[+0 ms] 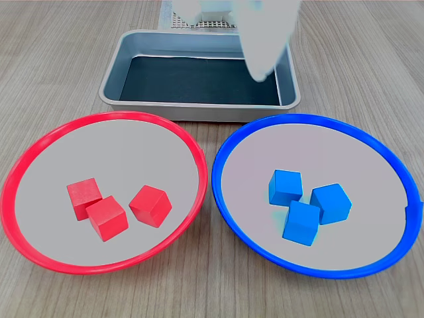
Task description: Resolve any anomalies and move all blocks to matching dishes
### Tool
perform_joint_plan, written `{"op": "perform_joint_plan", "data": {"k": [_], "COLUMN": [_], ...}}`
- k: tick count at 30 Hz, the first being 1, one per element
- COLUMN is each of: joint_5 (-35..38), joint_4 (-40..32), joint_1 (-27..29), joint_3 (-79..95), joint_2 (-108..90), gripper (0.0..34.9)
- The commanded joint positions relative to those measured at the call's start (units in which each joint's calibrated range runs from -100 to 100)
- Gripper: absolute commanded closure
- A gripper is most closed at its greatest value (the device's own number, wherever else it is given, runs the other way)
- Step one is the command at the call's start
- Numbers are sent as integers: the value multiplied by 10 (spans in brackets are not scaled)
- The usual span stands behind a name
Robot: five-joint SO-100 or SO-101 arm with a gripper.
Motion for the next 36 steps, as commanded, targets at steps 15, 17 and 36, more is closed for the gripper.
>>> {"op": "perform_joint_plan", "data": {"k": [15, 17, 36], "joint_5": [-71, -80, -83], "joint_4": [-43, 2, 115], "joint_1": [74, 73, 78], "joint_3": [762, 762, 762], "joint_2": [-806, -843, -873], "gripper": [349, 349, 346]}}
